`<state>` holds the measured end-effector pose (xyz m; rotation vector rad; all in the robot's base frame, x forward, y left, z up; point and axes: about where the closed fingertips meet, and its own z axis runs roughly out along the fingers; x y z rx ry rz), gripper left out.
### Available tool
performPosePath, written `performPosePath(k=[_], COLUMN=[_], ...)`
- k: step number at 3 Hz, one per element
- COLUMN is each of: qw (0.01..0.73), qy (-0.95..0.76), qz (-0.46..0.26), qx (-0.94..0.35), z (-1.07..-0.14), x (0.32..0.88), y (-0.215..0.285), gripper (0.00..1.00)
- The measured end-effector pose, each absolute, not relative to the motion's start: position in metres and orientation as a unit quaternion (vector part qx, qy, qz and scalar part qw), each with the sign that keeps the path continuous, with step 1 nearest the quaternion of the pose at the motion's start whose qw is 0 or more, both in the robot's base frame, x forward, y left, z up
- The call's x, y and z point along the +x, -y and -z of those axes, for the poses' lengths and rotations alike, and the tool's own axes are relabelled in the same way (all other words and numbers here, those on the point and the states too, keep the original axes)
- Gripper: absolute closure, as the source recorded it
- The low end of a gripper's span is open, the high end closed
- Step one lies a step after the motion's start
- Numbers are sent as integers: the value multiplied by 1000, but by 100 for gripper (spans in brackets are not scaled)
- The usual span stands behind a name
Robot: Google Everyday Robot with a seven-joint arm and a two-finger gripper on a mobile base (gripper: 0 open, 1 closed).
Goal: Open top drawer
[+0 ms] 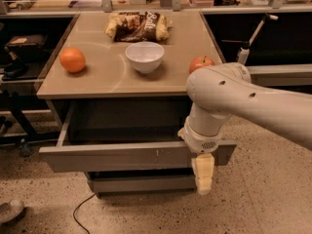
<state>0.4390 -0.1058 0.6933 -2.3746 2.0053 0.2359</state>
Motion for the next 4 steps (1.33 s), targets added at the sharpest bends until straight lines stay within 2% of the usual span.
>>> performPosePath(k=[1, 4], qw=[20, -41], qy=[-647, -626], qz=[-72, -101], qx=[-758, -772], z=[-697, -640], x=[455, 441], y=[94, 66], gripper=[0, 0])
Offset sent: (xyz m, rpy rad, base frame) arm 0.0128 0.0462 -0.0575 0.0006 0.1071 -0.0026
